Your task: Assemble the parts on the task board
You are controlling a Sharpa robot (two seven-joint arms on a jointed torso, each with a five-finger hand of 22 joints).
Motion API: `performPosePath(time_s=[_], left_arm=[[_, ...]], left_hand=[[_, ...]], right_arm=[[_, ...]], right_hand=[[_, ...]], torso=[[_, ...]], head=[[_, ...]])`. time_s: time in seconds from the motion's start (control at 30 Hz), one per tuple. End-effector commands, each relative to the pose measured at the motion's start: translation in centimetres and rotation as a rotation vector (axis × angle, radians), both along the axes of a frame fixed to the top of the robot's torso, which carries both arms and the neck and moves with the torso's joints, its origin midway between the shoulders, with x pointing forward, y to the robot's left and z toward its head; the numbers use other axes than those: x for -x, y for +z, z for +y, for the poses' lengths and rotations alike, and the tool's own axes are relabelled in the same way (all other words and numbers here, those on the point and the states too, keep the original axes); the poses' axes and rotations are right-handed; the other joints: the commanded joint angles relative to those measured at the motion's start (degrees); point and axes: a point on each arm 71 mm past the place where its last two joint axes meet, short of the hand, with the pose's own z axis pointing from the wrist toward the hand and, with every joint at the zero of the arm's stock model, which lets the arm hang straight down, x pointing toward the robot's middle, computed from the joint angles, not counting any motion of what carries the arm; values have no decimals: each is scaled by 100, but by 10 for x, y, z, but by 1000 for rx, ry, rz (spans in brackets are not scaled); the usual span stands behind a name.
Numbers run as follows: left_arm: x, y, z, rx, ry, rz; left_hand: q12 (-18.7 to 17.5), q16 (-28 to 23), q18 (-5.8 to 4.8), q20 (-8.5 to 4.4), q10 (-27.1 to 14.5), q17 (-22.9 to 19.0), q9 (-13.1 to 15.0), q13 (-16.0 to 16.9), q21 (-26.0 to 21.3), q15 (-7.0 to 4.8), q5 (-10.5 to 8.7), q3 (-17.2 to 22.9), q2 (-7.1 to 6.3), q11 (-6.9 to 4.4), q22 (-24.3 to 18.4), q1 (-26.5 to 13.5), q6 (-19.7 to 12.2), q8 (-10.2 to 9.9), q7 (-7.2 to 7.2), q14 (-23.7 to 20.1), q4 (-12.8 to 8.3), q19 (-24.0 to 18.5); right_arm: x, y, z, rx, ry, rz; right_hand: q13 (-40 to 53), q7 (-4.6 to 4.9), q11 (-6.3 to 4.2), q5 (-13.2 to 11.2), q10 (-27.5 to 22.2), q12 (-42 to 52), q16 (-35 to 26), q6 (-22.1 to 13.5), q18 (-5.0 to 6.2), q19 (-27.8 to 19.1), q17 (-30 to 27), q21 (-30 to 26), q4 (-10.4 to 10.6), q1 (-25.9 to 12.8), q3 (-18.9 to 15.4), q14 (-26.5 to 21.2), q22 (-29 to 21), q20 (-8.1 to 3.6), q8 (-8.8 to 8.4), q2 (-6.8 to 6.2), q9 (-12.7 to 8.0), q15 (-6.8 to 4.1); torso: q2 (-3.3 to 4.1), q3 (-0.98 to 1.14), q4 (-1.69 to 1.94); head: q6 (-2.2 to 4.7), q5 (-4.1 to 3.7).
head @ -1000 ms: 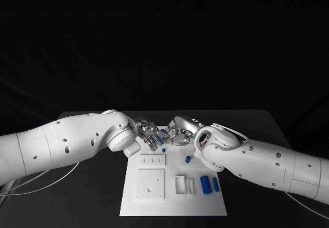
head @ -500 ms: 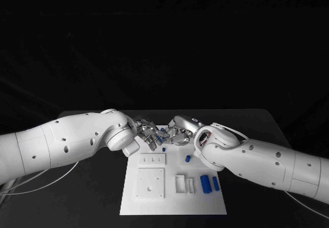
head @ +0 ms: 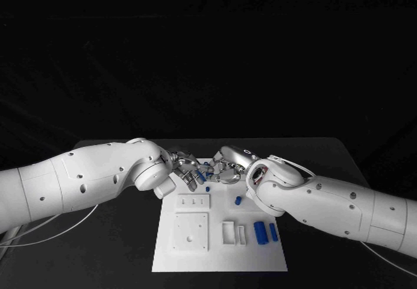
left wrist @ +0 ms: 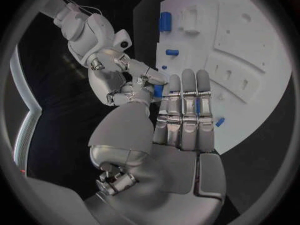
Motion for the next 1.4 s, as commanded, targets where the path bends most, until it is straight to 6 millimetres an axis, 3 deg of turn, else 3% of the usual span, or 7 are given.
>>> performPosePath(time_s=[0.03, 0.23, 0.4, 0.5, 0.67, 1.0, 1.4], left_arm=[[1, 2, -3, 15, -5, 3], [1, 2, -3, 14, -8, 3], [1, 1, -3, 11, -15, 4], [1, 1, -4, 10, -22, 7], [2, 1, -4, 9, -33, 11], [2, 0, -4, 10, -45, 14], [2, -1, -4, 13, -53, 20]], left_hand=[[86, 153, -105, -14, 52, 79, 652, 15, 57, -3, 218, 127, -87, -4, 57, 6, -112, 37, 1, -94, 24, -66], [246, 402, -104, -14, -20, 150, 1584, 18, 142, -5, 478, 429, -128, -14, 195, -41, -243, 11, -12, -240, -4, -156], [255, 435, -101, -13, -31, 130, 1644, 11, 160, -5, 493, 548, -127, -13, 239, -42, -261, 8, -10, -258, -81, -179], [248, 437, -101, -7, -42, 114, 1601, 9, 155, 1, 336, 543, -143, -8, 251, -19, -263, 4, -8, -273, -116, -195], [238, 438, -99, -4, -40, 96, 1519, 5, 149, 2, 270, 526, -160, -9, 264, 77, -243, 6, -16, -279, -174, -204], [170, 436, -80, -13, -34, 75, 1559, -10, 233, -1, 430, 721, -101, -1, 381, 377, -287, 14, 15, -300, -473, -282], [146, 452, -27, -26, 26, 72, 1758, -7, 490, -17, 571, 999, 51, -6, 697, 410, -264, 20, 61, -291, -828, -486]], right_arm=[[0, -4, -1, 17, -2, 13], [0, -4, -1, 15, -1, 13], [1, -4, 0, 12, 2, 14], [1, -4, 0, 11, 3, 15], [1, -4, 0, 12, 3, 17], [1, -5, -1, 15, 3, 21], [0, -6, -1, 19, 1, 25]], right_hand=[[-1, -127, -38, 28, 18, -15, -11, 161, -3, 37, 8, 36, 22, 4, -21, 17, 339, 12, 40, 58, 11, -19], [-1, -127, -38, 28, 18, -15, -11, 161, -3, 37, 8, 36, 22, 4, -21, 17, 339, 12, 40, 58, 11, -19], [0, -126, -39, 32, 21, -13, -17, 159, -4, 41, 4, 54, 18, 2, -26, 17, 343, 11, 39, 62, 12, -19], [2, -127, -39, 33, 22, -12, -15, 161, -4, 43, 5, 61, 16, 3, -27, 19, 344, 10, 41, 65, 13, -20], [2, -127, -39, 33, 22, -12, -15, 161, -4, 43, 5, 61, 16, 3, -27, 19, 344, 10, 41, 65, 13, -20], [2, -127, -39, 33, 22, -12, -15, 161, -4, 43, 5, 61, 16, 3, -27, 19, 344, 10, 41, 65, 13, -20], [2, -127, -39, 33, 22, -12, -15, 161, -4, 43, 5, 61, 16, 3, -27, 19, 344, 10, 41, 65, 13, -20]], torso=[[1, 1, -1], [3, 1, 3], [2, 2, 3], [2, 2, 4], [2, -3, 4], [2, -3, 3], [4, 0, 7]], head=[[0, 0], [-6, -7], [-9, -9], [-17, -10], [-23, -18], [-37, -18], [-47, -24]])
